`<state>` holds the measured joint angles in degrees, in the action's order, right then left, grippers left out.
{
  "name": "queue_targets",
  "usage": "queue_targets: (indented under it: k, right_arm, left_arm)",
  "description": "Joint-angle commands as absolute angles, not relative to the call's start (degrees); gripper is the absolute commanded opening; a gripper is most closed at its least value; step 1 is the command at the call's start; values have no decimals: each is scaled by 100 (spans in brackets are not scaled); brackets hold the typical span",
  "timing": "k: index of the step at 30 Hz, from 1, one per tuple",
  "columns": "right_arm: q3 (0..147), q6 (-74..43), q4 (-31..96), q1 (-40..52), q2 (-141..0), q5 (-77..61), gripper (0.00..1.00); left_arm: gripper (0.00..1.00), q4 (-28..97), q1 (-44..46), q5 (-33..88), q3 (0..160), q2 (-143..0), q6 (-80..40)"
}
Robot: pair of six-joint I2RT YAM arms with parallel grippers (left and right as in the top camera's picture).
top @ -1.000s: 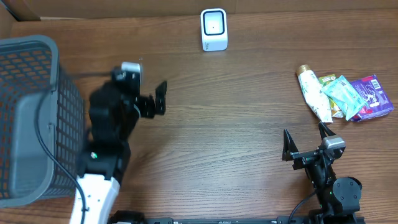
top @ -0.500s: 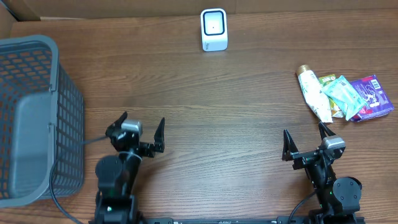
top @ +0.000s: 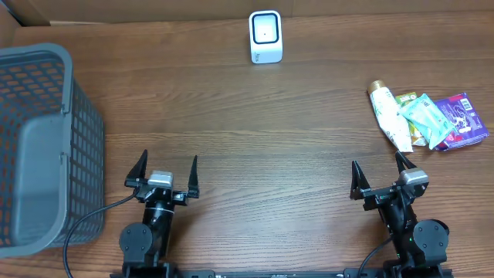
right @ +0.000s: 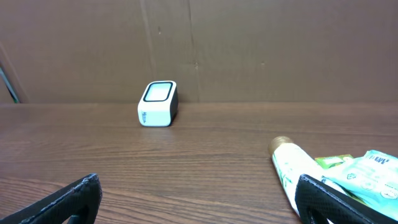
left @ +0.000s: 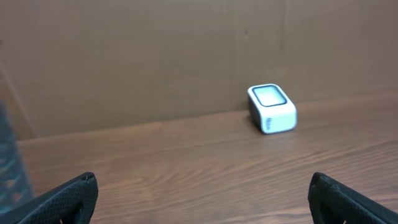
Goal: Scan the item barcode
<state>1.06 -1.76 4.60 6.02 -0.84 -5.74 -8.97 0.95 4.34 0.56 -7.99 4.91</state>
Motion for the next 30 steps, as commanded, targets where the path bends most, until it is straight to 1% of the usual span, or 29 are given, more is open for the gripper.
queue_targets:
  k: [1,4,10,30]
  right_arm:
    - [47,-215,436,582,-16,-582,100]
    - [47,-215,436,582,-16,-582,100]
    - [47,-215,436,582,-16,-582,100]
    - [47,-215,436,582,-16,-582,100]
  left_arm:
    - [100,-576,23,119,27,-434,648]
    - [100,-14,25,106,27,10,646]
    - [99,447,-40,106,30,-21,637]
    - [100,445,-36,106,30,-36,639]
